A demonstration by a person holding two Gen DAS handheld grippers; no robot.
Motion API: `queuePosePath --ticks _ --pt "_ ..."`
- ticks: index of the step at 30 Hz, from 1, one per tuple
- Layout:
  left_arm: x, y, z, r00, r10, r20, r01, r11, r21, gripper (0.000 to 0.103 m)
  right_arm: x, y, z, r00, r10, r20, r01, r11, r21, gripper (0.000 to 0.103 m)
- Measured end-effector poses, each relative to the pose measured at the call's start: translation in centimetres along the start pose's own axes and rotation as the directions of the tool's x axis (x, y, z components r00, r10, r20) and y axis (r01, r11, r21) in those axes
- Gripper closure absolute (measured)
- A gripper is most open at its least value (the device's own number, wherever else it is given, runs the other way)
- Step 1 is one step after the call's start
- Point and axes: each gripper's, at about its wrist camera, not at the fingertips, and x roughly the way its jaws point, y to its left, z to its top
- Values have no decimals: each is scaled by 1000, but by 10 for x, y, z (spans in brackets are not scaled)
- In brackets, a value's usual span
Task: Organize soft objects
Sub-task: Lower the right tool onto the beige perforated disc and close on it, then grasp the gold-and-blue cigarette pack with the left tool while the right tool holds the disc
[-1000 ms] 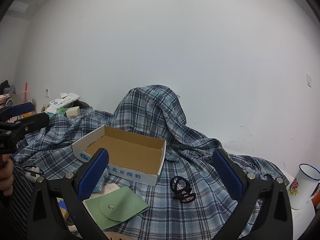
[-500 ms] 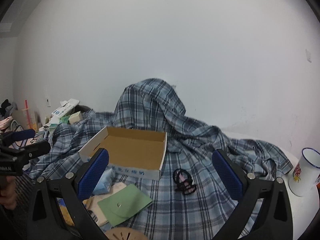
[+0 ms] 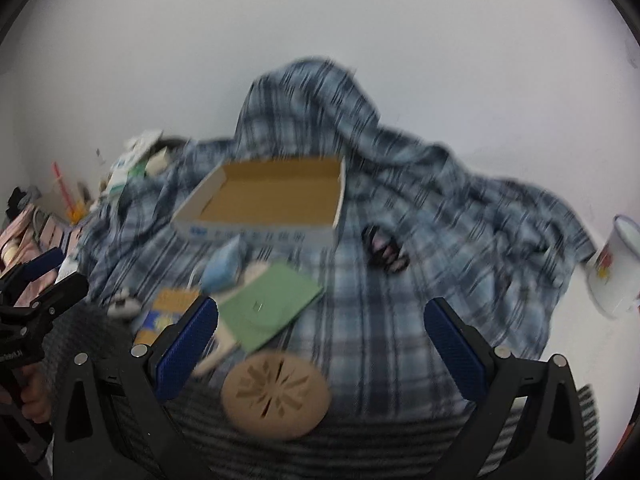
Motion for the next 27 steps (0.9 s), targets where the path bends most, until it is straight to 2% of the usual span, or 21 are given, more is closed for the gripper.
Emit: queuePosePath --ticks 5,9,16,20,22,27 --pt "2 -11 -14 999 -17 -36 18 1000 20 0 15 14 -24 995 22 -102 -26 999 -35 1" --pt "6 -16 -22 998 -30 -62 31 999 14 0 32 19 -39 981 47 -189 -56 997 -43 3" --pt "14 -11 -27 994 -49 -97 47 999 -22 0 52 29 -48 953 70 -294 -98 992 -80 9" --pt "17 -8 -27 991 -66 -113 62 997 -42 0 63 30 -51 937 79 -340 -111 991 -76 12" --pt "18 -7 -27 990 -73 -121 68 997 -42 0 67 30 -52 929 88 -361 -117 991 -61 17" --pt "20 -11 -25 988 -69 -135 65 997 -33 0 64 28 -52 935 90 -342 -116 992 -55 26"
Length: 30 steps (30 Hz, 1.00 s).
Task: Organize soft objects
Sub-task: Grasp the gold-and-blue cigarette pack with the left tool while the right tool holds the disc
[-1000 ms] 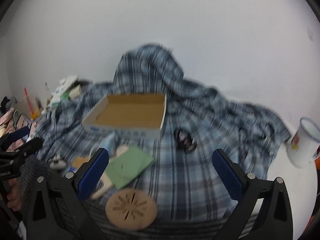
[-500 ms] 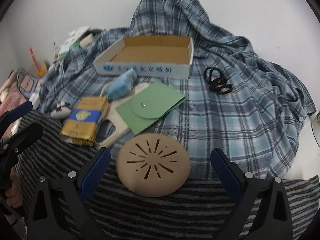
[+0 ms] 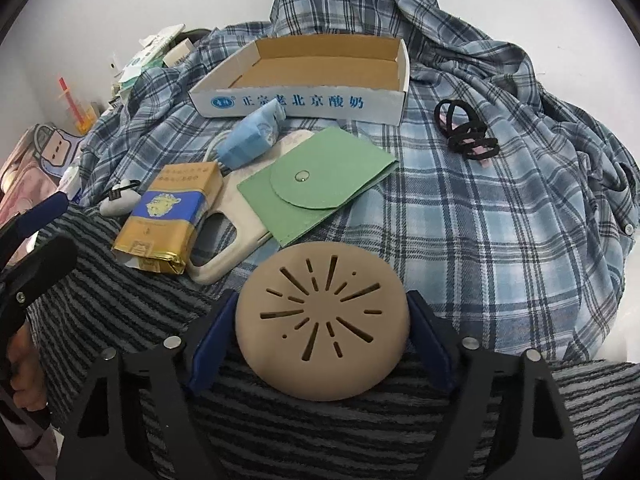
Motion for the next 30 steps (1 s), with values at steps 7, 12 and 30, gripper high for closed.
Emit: queuePosePath --ticks 7,12,30 --pt "5 -7 12 1000 -2 -21 1 998 -65 0 -33 0 1 987 -77 141 82 996 -25 27" --pt "33 -26 22 990 119 -69 -125 988 -89 0 -51 -13 7 967 -130 220 125 992 34 27" --pt "87 -23 17 962 112 -250 -149 980 -132 19 -44 -24 4 957 -165 237 150 985 81 27"
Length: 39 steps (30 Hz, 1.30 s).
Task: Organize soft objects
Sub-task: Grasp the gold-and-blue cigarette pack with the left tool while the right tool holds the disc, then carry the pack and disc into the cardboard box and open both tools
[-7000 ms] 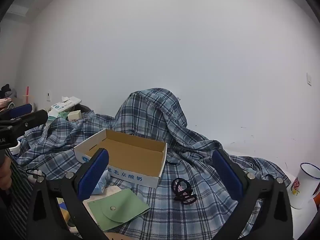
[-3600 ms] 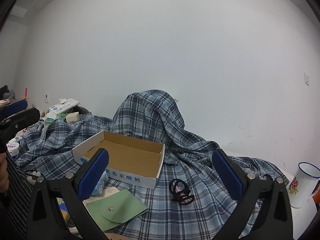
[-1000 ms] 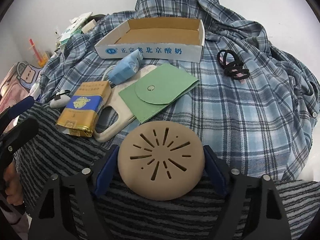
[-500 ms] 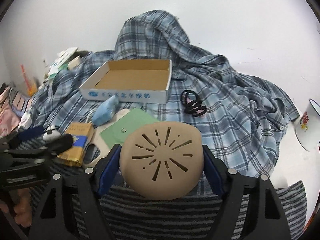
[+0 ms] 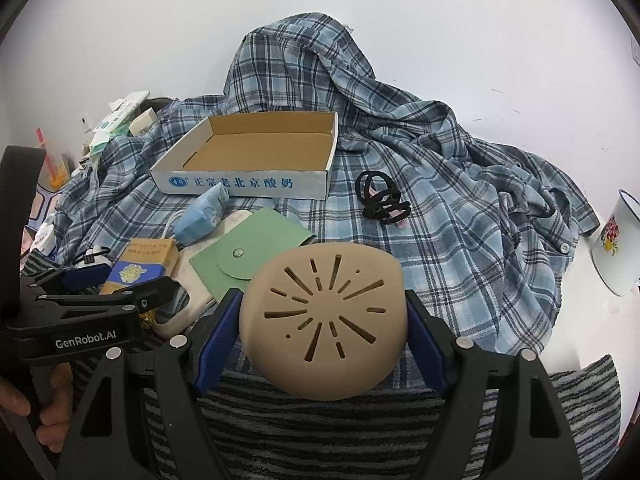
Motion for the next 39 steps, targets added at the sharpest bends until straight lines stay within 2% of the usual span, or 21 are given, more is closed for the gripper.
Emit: queuePosePath --ticks 1,5,8,11,13,15,16,19,20,22,30,33,37,39 --pt "3 1 0 1000 -4 -18 4 1000 -3 26 1 0 0 1000 -3 -2 3 1000 -2 27" --pt "3 3 0 1000 14 -13 -14 1000 -11 43 2 0 0 1000 -20 -7 20 1000 -6 27" --pt "-2 3 -1 1000 -17 10 17 1000 -1 45 0 0 -1 999 -32 5 32 999 -8 27" --pt "-17 -2 -2 996 -26 85 22 999 45 46 -3 1 -1 999 -34 23 34 999 -10 27" --pt "-36 -4 -6 982 -59 178 46 996 74 46 -6 0 -1 999 -38 38 38 999 -10 27" --pt "-55 -3 -11 955 -96 282 69 992 104 46 -8 0 -1 998 -36 55 36 999 -6 27" --pt "-67 -2 -15 932 -107 348 69 990 119 46 -10 -1 -2 997 -34 64 34 999 -4 27" --pt "-83 1 -20 894 -131 428 82 988 132 46 -15 -1 -2 995 -35 96 34 999 3 27" --pt "-86 3 -21 887 -137 441 89 988 128 46 -17 -1 -2 994 -36 105 36 999 3 27" --pt "-87 6 -22 878 -147 455 104 988 119 46 -20 0 -3 992 -38 124 38 999 1 27" --pt "-95 10 -23 870 -156 468 113 987 118 46 -30 8 -5 983 -52 178 58 998 -27 27" --pt "-103 9 -21 879 -141 456 90 987 131 46 -33 10 -4 981 -54 187 62 998 -33 27" --pt "-127 18 -11 870 -165 465 120 985 126 46 -43 14 2 977 -23 212 33 999 -43 27" --pt "-143 22 -1 852 -168 497 113 984 138 46 -49 17 9 973 -8 229 22 998 -56 27"
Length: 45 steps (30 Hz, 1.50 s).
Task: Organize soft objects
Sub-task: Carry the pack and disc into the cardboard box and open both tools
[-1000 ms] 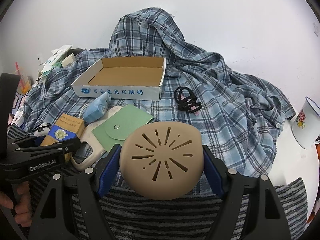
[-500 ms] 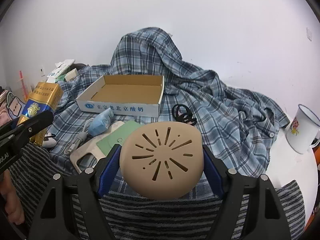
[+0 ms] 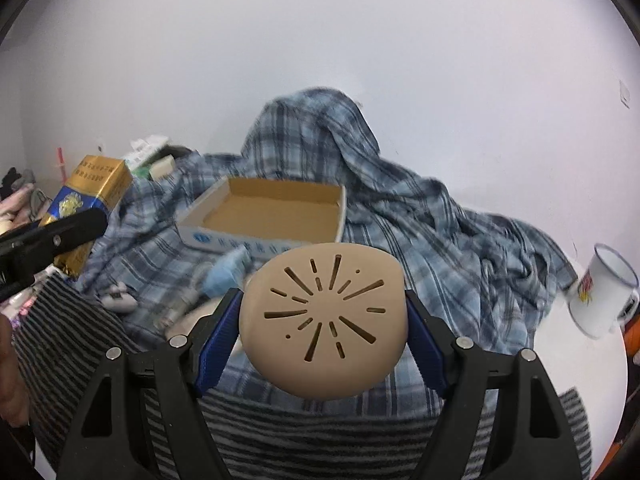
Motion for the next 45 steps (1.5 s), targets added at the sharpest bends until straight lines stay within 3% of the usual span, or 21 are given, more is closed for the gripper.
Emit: queuePosePath --ticks 6,11,17,22,25,34,42,45 --pt "-5 1 56 996 -27 79 23 998 53 46 -17 6 47 995 23 102 -20 999 -35 27" --pt "23 2 101 993 -46 105 38 996 79 46 -16 12 103 980 21 197 -2 995 -97 27" --pt "91 26 143 998 -17 66 15 999 38 46 24 7 162 972 -10 235 29 997 -76 27" --pt "160 42 147 999 -16 -44 18 999 51 46 86 0 195 985 1 174 6 999 -39 27" --pt "201 54 134 991 45 -126 -41 999 31 46 119 3 197 991 3 135 4 999 -48 27" --pt "264 75 84 950 26 -312 -20 1000 22 45 202 12 159 998 46 -44 -49 997 -53 27" --pt "301 84 46 913 58 -404 -50 998 32 45 252 2 116 969 128 -209 -126 992 19 27" --pt "306 84 41 906 51 -419 -43 999 28 45 266 1 104 959 140 -248 -138 990 24 27"
